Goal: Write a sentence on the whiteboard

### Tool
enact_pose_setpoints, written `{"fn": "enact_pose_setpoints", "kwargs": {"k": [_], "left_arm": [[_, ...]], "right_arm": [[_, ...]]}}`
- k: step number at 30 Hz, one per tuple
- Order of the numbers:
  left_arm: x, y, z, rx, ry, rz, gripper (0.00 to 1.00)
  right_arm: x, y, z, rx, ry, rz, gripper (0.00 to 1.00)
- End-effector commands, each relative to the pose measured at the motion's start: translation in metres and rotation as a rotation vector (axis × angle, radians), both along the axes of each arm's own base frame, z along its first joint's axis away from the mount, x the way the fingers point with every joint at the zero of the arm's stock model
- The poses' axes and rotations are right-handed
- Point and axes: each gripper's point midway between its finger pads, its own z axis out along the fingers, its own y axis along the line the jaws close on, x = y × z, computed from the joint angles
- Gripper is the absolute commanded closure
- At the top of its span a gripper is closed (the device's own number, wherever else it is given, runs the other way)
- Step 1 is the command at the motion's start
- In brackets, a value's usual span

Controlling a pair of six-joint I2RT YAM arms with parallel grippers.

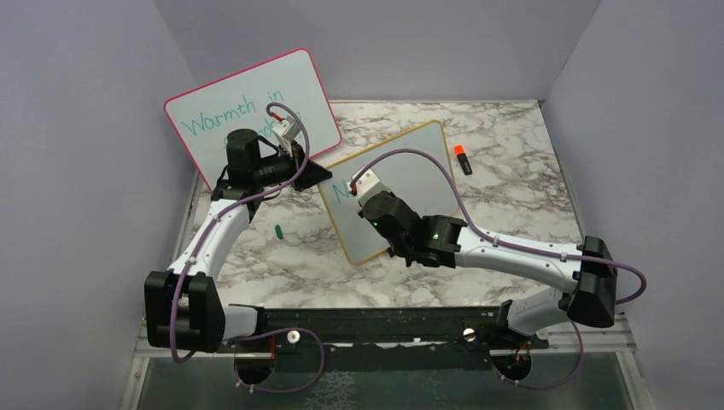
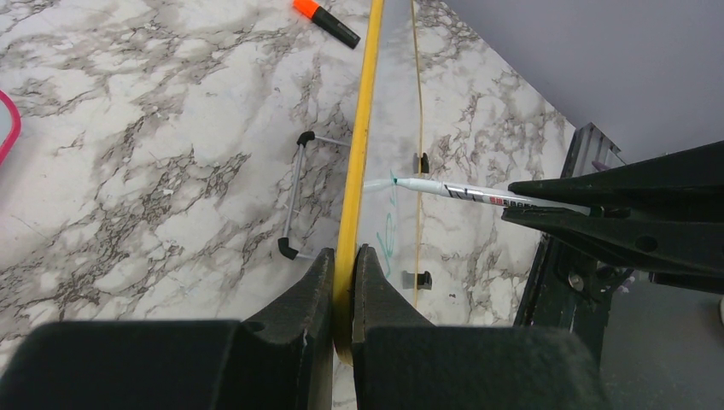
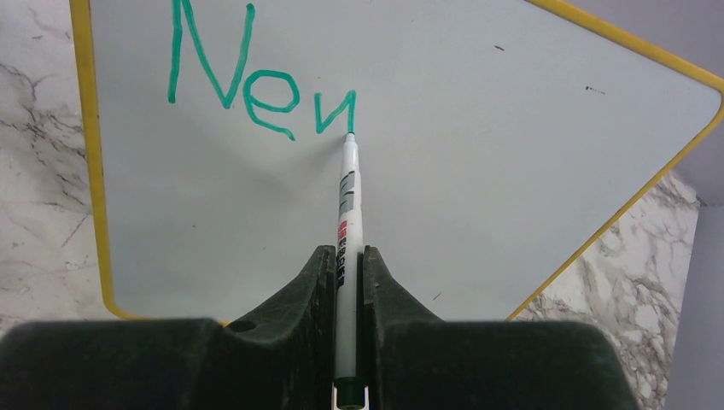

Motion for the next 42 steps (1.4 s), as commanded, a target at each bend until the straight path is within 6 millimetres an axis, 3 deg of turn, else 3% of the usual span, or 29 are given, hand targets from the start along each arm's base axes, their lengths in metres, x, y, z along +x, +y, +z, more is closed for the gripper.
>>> {"fn": "enact_pose_setpoints", "kwargs": {"k": [1,17,42], "left_arm": [[-0.001,-0.001,-0.026,0.058,0.051,0.002,1.00],[-0.002,-0.002,-0.027,0.059,0.052,-0.006,1.00],[-0.002,-0.002,-0.027,0.063,0.053,-0.004,1.00]], "right_arm": [[-0.001,-0.009,-0.011,-0.022,0.022,-0.014,1.00],[0.014,0.001,0.016,0.022,-0.059,-0.017,1.00],[0.024,0.002,0.030,0.050,-0.092,-0.026,1.00]]}}
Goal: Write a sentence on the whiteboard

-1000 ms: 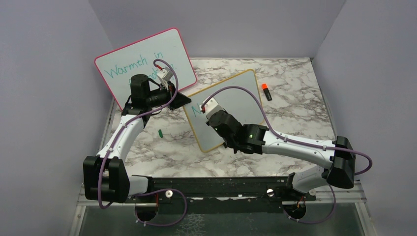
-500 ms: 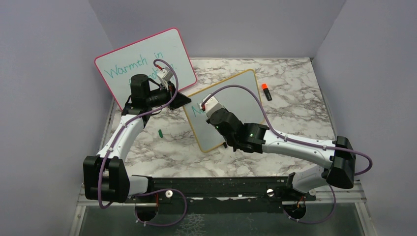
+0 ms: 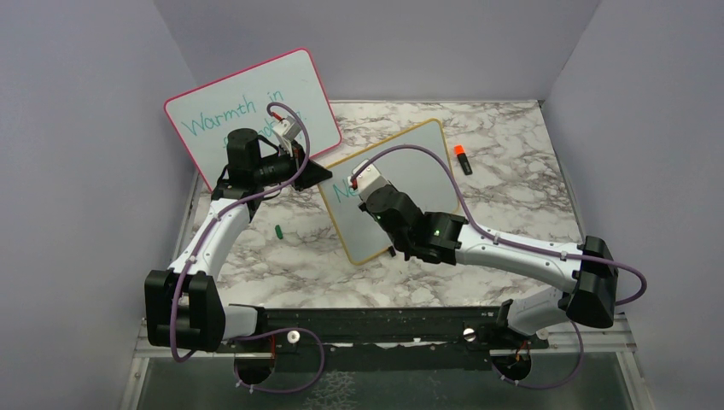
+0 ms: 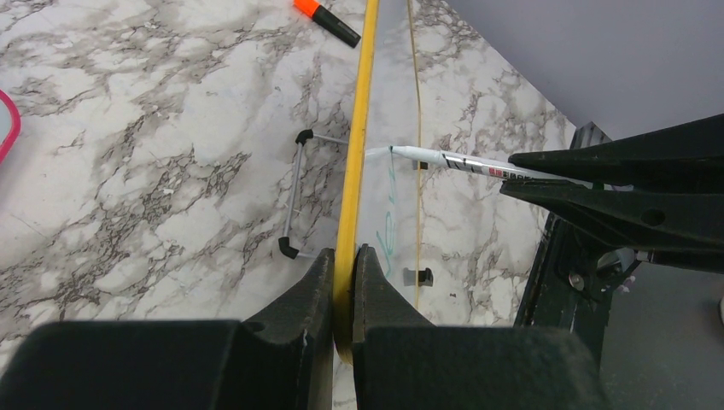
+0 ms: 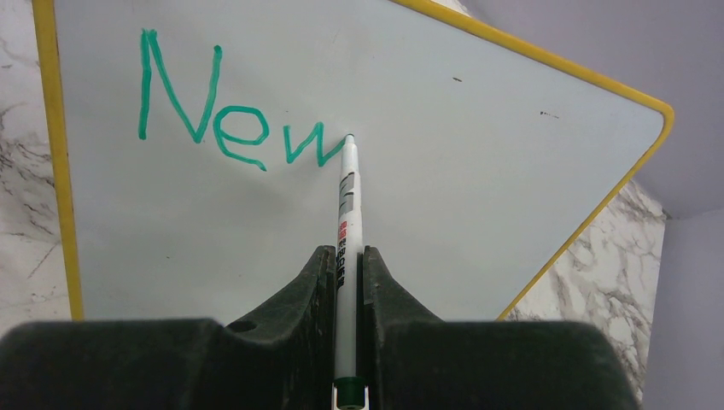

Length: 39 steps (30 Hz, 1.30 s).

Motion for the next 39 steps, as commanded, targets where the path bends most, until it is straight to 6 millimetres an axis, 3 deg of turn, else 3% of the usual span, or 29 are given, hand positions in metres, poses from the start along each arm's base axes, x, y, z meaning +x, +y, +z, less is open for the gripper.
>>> {"fn": "enact_pose_setpoints", "kwargs": {"k": [1,12,17,26,39], "left_arm": [[-0.003,-0.002,-0.026,0.061,0.049,-0.003,1.00],[-0.001,0.001,-0.027,0.075,0.048,0.017,1.00],[0.000,0.002,-0.027,0.080,0.048,0.024,1.00],[0.000,0.001,-0.027,0.081,0.048,0.023,1.00],[0.000,0.001,-0.028,0.079,0.052,0.019,1.00]], "right_arm": [[0.009,0.006,0.017,0.059,-0.031,-0.012,1.00],[-0.002,0.004,0.024,0.095,-0.007,0.045,1.00],[-0.007,-0.008,0.027,0.105,-0.010,0.042,1.00],[0.002,-0.032,0.028,0.143,-0.003,0.018,1.00],[0.016,-0.030,0.035,0.194,0.002,0.047,1.00]]}}
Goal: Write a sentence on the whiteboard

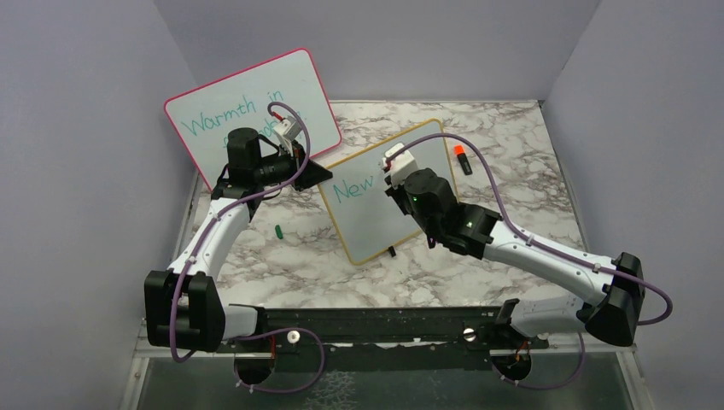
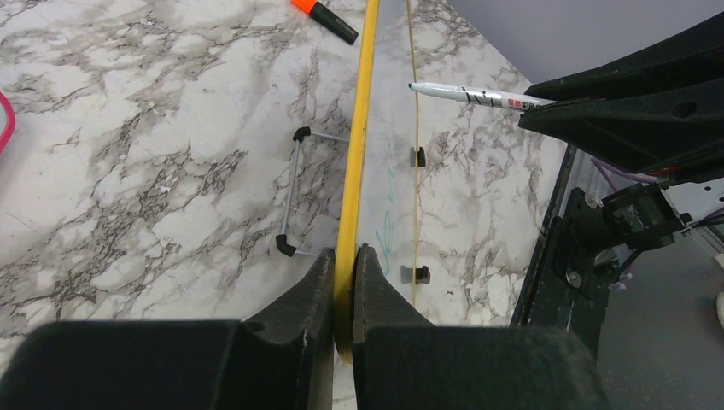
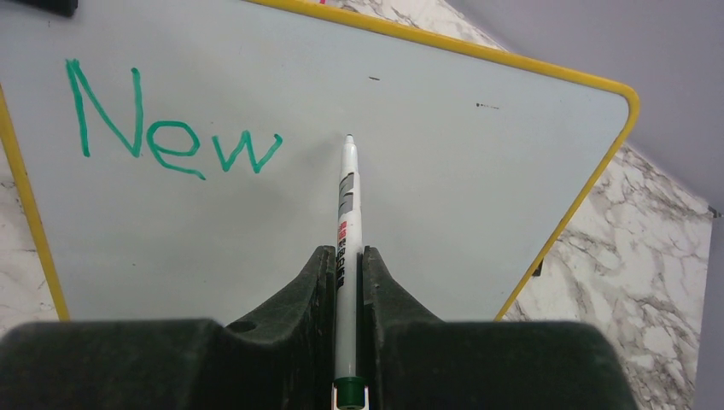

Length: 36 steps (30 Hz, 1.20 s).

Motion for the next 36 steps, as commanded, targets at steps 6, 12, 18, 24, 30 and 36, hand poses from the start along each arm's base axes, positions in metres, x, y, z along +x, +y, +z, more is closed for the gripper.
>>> {"fn": "enact_pose_setpoints", "kwargs": {"k": [6,12,18,24,30,36], "left_arm": [[0.001,0.001,-0.028,0.073,0.044,0.020,1.00],[0.001,0.001,-0.028,0.072,0.045,0.017,1.00],[0.001,0.001,-0.029,0.073,0.046,0.019,1.00],[0.001,0.001,-0.029,0.073,0.047,0.019,1.00],[0.001,0.001,-0.030,0.074,0.048,0.018,1.00],[0.001,0.001,-0.030,0.074,0.047,0.017,1.00]], "right_arm": [[0.007,0.007,0.018,0.078,-0.023,0.028,1.00],[0.010,0.006,0.019,0.076,-0.021,0.027,1.00],[0.010,0.006,0.019,0.083,-0.016,0.032,1.00],[0.013,0.008,0.021,0.076,-0.024,0.034,1.00],[0.014,0.011,0.022,0.090,-0.032,0.038,1.00],[0.017,0.014,0.024,0.086,-0.039,0.042,1.00]]}}
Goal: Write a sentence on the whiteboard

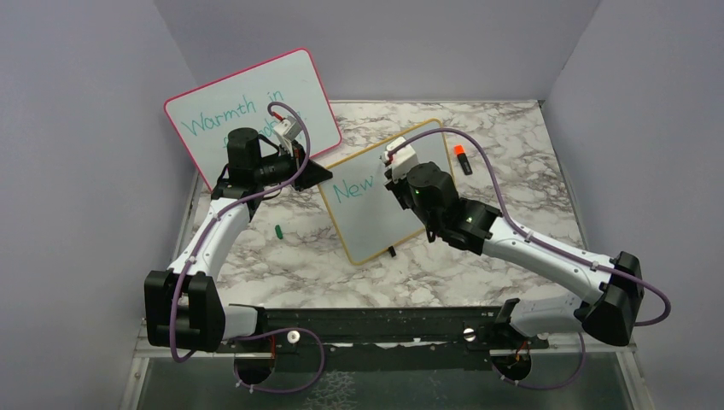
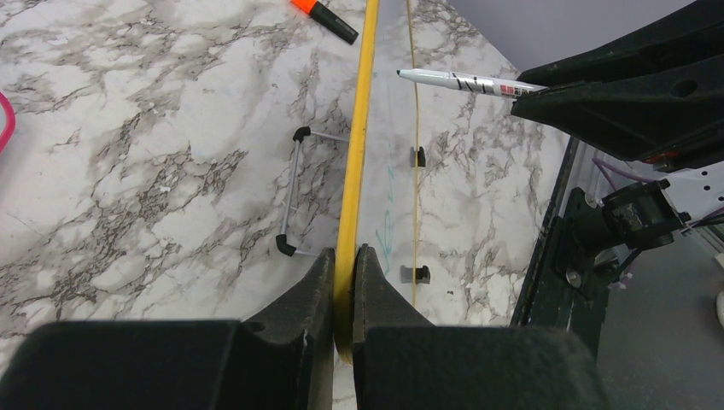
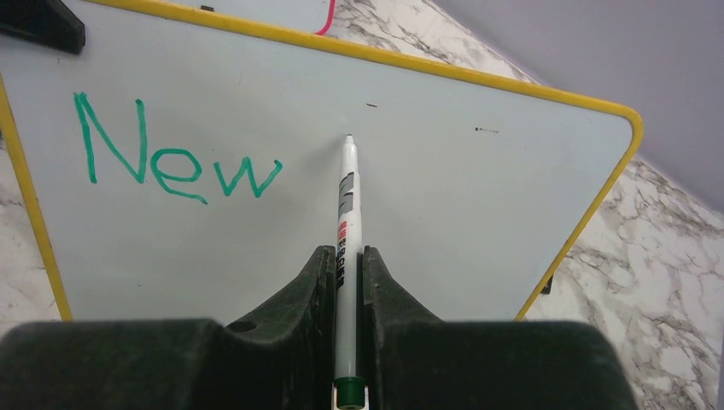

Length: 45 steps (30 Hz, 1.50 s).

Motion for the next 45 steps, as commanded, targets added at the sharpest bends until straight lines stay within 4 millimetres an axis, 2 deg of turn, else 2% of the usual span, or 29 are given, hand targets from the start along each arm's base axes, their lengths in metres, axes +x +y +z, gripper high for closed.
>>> {"fn": "enact_pose_setpoints", "kwargs": {"k": [1,11,32,41,45], "left_arm": [[0.001,0.001,-0.029,0.073,0.047,0.016,1.00],[0.001,0.001,-0.029,0.076,0.045,0.016,1.00],[0.003,0.002,-0.031,0.078,0.053,0.020,1.00],[0.003,0.001,-0.031,0.078,0.053,0.019,1.00],[0.003,0.002,-0.031,0.078,0.051,0.020,1.00]], "right_arm": [[0.008,0.010,0.018,0.042,-0.035,0.016,1.00],[0.009,0.008,0.004,0.014,0.000,0.006,1.00],[-0.018,-0.008,-0.044,-0.054,0.174,0.018,1.00],[-0.022,-0.011,-0.046,-0.043,0.182,0.026,1.00],[-0.020,-0.011,-0.038,-0.010,0.154,0.014,1.00]]}}
